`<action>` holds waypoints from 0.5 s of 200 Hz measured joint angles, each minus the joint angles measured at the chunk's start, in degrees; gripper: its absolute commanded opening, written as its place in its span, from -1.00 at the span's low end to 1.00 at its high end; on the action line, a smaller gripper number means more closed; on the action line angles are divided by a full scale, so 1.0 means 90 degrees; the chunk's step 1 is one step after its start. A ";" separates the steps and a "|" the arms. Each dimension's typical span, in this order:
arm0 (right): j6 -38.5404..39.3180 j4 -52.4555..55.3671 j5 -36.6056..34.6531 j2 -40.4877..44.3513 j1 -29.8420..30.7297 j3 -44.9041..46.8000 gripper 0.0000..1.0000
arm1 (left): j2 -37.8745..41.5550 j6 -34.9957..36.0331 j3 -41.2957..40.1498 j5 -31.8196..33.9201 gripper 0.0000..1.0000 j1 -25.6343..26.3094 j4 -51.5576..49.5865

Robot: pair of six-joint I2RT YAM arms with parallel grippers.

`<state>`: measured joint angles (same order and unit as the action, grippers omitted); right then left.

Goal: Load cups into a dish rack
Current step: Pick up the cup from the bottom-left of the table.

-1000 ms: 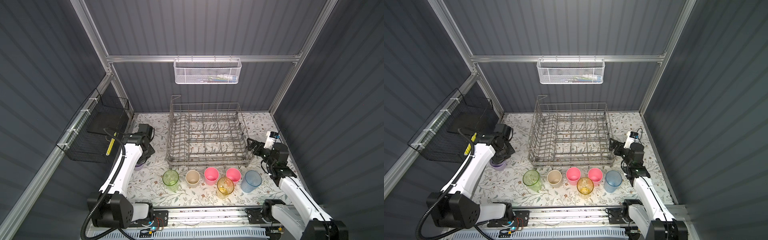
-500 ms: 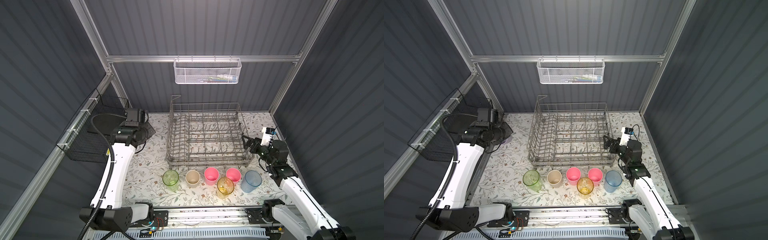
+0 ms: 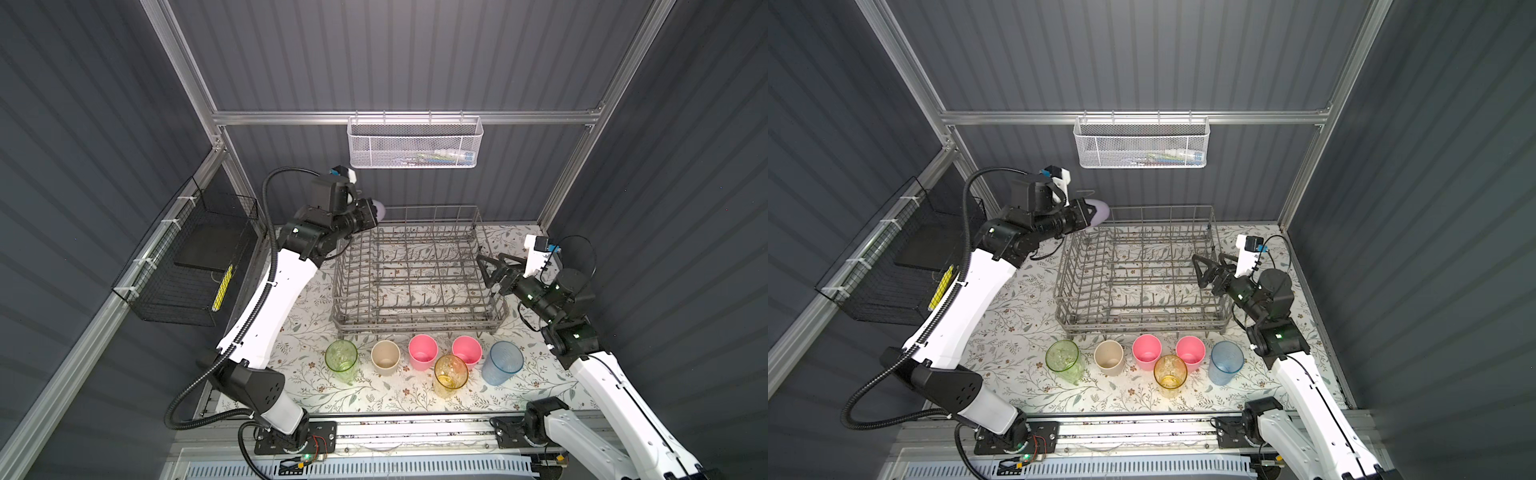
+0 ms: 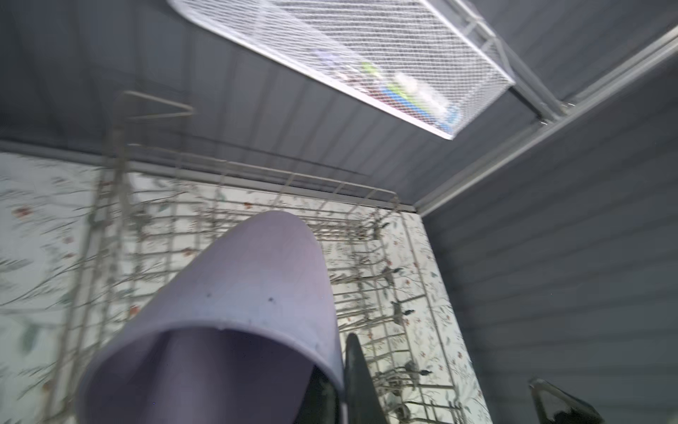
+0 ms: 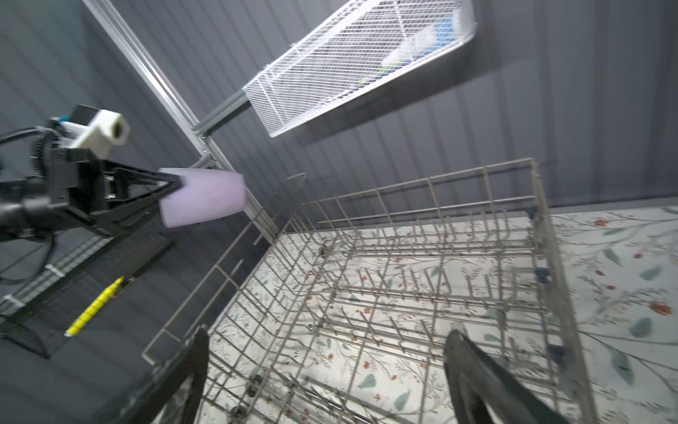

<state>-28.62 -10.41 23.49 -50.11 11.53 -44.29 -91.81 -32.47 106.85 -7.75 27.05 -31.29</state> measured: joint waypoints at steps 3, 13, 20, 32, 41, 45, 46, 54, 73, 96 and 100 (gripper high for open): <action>-0.0056 -0.0049 0.0073 -0.0041 0.0010 -0.0036 0.98 | -0.0002 -0.0024 -0.0104 -0.0151 -1.00 0.0005 0.0192; -0.0291 -0.0272 0.0330 -0.0240 0.0032 -0.0129 0.98 | -0.0032 -0.0146 -0.0381 -0.0585 -1.00 0.0005 0.0699; -0.0457 -0.0437 0.0495 -0.0367 0.0041 -0.0160 0.98 | -0.0066 -0.0233 -0.0559 -0.0860 -1.00 0.0007 0.1052; -0.0799 -0.0765 0.0794 -0.0590 0.0058 -0.0163 0.98 | -0.0148 -0.0355 -0.0823 -0.1285 -1.00 0.0053 0.1598; -0.1032 -0.0986 0.1003 -0.0753 0.0058 -0.0163 0.98 | -0.0189 -0.0423 -0.1013 -0.1564 -1.00 0.0075 0.1962; -0.1134 -0.1076 0.1083 -0.0826 0.0058 -0.0163 0.98 | -0.0197 -0.0442 -0.1098 -0.1685 -1.00 0.0085 0.2101; -0.1175 -0.1112 0.1110 -0.0852 0.0058 -0.0163 0.98 | -0.0199 -0.0447 -0.1110 -0.1705 -1.00 0.0087 0.2123; -0.1384 -0.1307 0.1265 -0.0981 0.0061 -0.0163 0.98 | -0.0204 -0.0486 -0.1277 -0.1938 -1.00 0.0117 0.2399; -0.1836 -0.1790 0.1557 -0.1236 0.0061 -0.0163 0.98 | -0.0197 -0.0651 -0.1678 -0.2545 -1.00 0.0158 0.3179; -0.2356 -0.2458 0.1889 -0.1518 0.0058 -0.0163 0.98 | -0.0138 -0.1042 -0.2283 -0.3252 -1.00 0.0185 0.4333; -0.2467 -0.2620 0.1940 -0.1591 0.0058 -0.0163 0.98 | -0.0124 -0.1149 -0.2392 -0.3364 -1.00 0.0189 0.4539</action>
<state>-50.83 -34.00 40.95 -64.42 12.05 -45.76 -92.92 -42.81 85.32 -38.02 28.75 9.56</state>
